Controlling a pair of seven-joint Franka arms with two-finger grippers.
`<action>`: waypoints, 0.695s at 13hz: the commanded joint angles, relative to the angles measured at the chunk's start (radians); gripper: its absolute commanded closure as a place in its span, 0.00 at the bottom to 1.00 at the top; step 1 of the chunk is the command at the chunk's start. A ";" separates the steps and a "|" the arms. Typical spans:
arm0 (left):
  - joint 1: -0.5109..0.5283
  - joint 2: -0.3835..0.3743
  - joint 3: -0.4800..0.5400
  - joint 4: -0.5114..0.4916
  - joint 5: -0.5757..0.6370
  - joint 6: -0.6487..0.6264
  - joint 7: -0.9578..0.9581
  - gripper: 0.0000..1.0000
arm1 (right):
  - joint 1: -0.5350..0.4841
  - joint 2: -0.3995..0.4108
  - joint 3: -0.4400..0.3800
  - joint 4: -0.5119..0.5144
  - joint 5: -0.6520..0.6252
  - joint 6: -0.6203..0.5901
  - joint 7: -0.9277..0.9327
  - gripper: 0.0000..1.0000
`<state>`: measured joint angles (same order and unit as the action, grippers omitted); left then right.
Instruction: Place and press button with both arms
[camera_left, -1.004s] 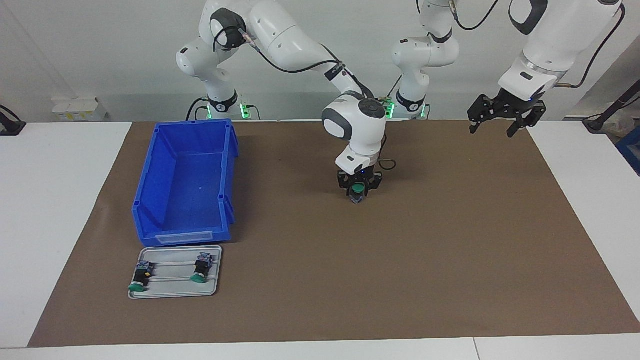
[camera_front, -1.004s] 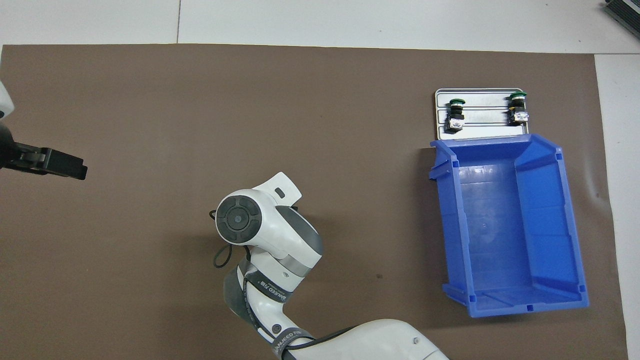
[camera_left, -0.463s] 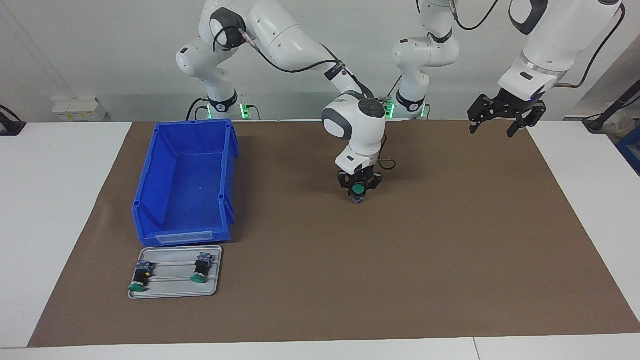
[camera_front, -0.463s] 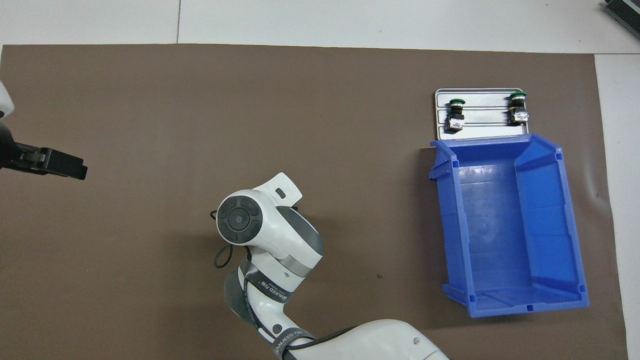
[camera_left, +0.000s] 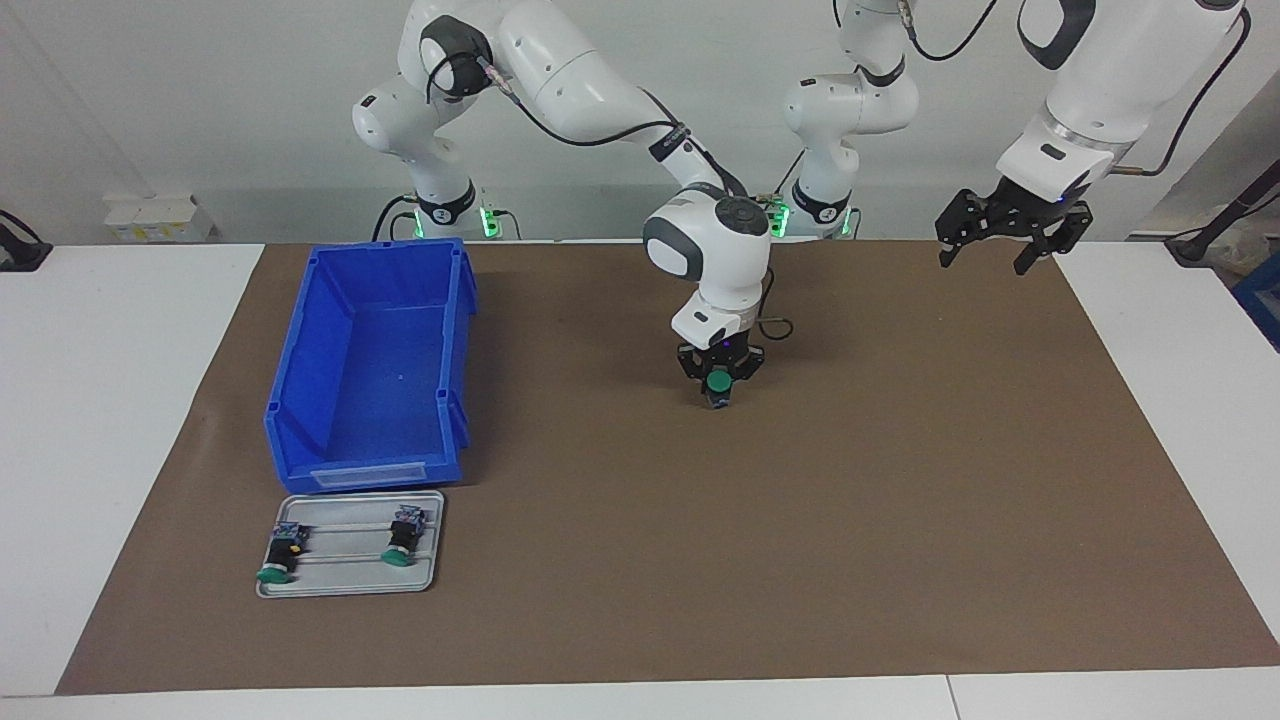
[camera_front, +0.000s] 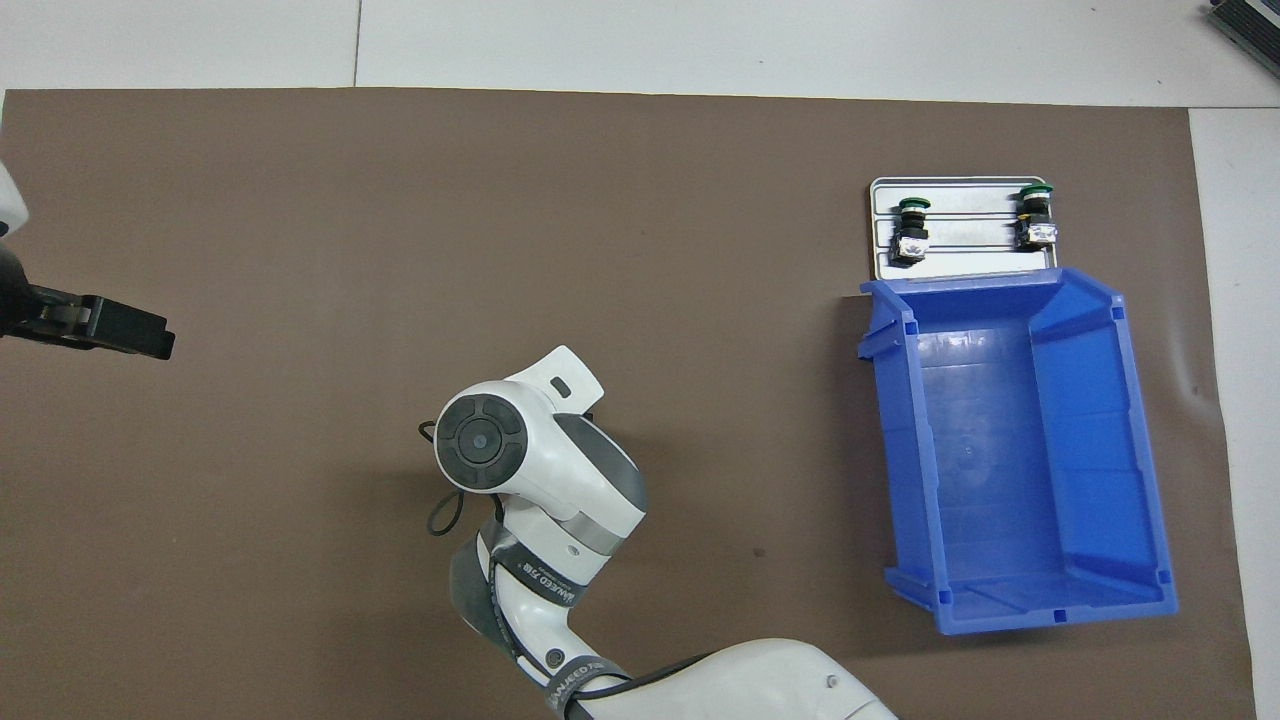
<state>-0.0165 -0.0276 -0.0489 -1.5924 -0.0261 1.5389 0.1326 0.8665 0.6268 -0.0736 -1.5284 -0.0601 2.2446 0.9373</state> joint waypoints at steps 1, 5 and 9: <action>0.012 -0.031 -0.005 -0.035 -0.003 0.010 0.005 0.00 | -0.006 -0.024 0.002 -0.038 0.016 0.024 -0.008 0.69; 0.012 -0.031 -0.005 -0.035 -0.003 0.010 0.005 0.00 | -0.004 -0.022 0.002 -0.035 0.016 0.020 -0.006 0.81; 0.012 -0.031 -0.005 -0.035 -0.003 0.010 0.005 0.00 | -0.006 -0.022 0.000 -0.004 0.014 -0.008 -0.003 0.84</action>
<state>-0.0165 -0.0276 -0.0489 -1.5924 -0.0261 1.5389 0.1326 0.8664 0.6253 -0.0748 -1.5277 -0.0600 2.2445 0.9374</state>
